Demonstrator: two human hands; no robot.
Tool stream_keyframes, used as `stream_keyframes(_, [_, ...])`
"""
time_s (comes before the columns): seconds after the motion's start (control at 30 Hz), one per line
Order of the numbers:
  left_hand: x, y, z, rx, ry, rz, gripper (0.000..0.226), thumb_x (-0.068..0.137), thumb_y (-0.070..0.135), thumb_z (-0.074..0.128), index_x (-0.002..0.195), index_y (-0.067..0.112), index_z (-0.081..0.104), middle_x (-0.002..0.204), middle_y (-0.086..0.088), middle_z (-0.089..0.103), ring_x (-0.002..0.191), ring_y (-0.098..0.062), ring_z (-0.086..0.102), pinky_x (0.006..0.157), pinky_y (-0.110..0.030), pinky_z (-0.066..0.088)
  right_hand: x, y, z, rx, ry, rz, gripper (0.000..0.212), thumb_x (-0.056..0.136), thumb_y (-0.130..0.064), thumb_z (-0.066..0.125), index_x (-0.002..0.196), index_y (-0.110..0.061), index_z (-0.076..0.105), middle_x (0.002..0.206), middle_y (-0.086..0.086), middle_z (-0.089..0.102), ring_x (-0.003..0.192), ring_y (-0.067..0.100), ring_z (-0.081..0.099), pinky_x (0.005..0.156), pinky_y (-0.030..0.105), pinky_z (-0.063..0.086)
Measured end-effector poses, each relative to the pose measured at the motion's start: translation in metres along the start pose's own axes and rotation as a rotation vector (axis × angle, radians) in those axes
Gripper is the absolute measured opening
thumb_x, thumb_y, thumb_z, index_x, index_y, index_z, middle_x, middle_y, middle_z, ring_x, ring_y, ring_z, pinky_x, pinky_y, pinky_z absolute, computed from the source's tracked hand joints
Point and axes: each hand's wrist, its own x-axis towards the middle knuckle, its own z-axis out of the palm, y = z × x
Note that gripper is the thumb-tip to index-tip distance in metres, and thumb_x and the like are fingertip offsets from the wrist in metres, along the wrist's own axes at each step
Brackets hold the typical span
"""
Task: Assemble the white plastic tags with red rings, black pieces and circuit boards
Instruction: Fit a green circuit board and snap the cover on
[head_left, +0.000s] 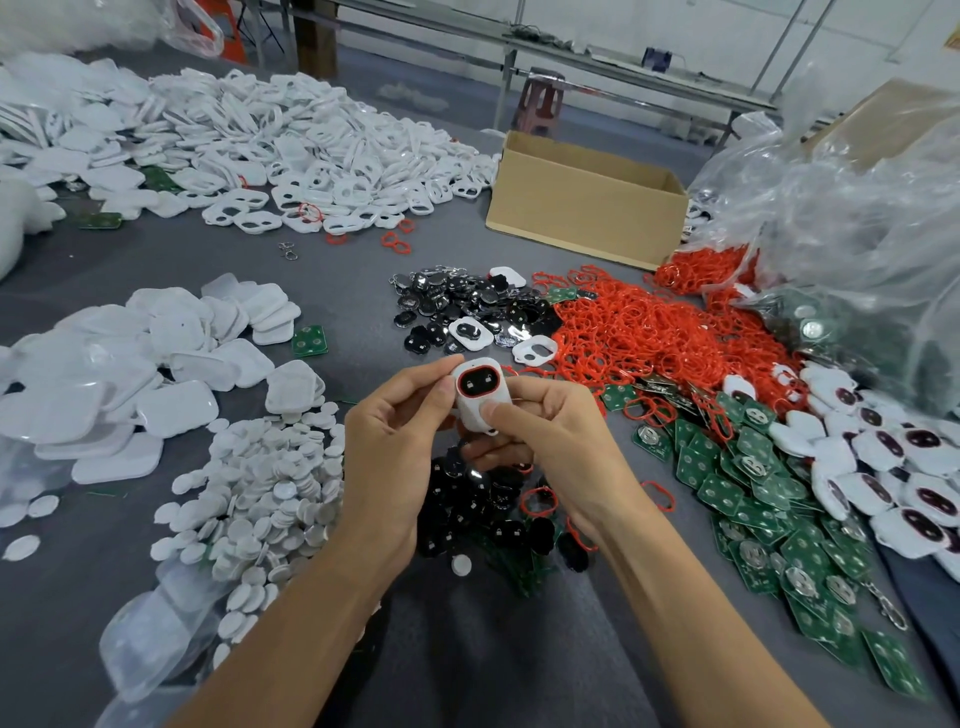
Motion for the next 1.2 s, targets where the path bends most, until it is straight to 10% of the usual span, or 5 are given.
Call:
stream_keyframes(0.37, [-0.0009, -0.0021, -0.0014, 0.039, -0.01, -0.039, 0.021, 0.086, 0.007, 0.07, 0.101, 0.021, 0.074, 0.097, 0.0, 0.077, 0.094, -0.014, 0.072, 0.082, -0.027, 0.056, 0.0031, 0.0066, 0.0015, -0.468, 0.111, -0.16, 0.012, 0.092, -0.009, 0.058, 0.096, -0.008, 0.069, 0.074, 0.022, 0.07, 0.073, 0.049, 0.065, 0.072, 0.063, 0.051])
stream_keyframes(0.67, [-0.0012, -0.0045, -0.0027, 0.087, -0.041, 0.024, 0.017, 0.081, 0.002, 0.074, 0.094, 0.014, 0.073, 0.089, -0.001, 0.077, 0.084, -0.011, 0.072, 0.073, -0.016, 0.053, 0.004, 0.0088, 0.0005, -0.517, 0.126, -0.149, 0.016, 0.089, 0.009, 0.052, 0.099, 0.002, 0.063, 0.076, 0.01, 0.068, 0.065, 0.022, 0.066, 0.068, 0.045, 0.056])
stream_keyframes(1.03, [-0.0017, -0.0027, -0.002, 0.087, -0.055, 0.003, 0.018, 0.074, 0.008, 0.08, 0.088, 0.018, 0.075, 0.087, -0.003, 0.077, 0.079, -0.015, 0.073, 0.07, -0.019, 0.055, 0.0035, 0.0088, -0.0048, -0.503, 0.16, -0.134, 0.003, 0.084, 0.004, 0.059, 0.083, 0.007, 0.061, 0.078, 0.032, 0.061, 0.065, 0.035, 0.053, 0.067, 0.049, 0.047])
stream_keyframes(1.2, [-0.0006, -0.0007, -0.0012, 0.08, -0.041, 0.03, 0.022, 0.079, 0.001, 0.076, 0.095, 0.015, 0.074, 0.091, -0.001, 0.077, 0.085, -0.013, 0.073, 0.074, -0.018, 0.055, 0.0034, 0.0071, -0.0006, -0.358, 0.079, -0.101, 0.012, 0.092, 0.006, 0.053, 0.092, -0.001, 0.062, 0.071, 0.002, 0.063, 0.063, 0.014, 0.059, 0.062, 0.028, 0.049])
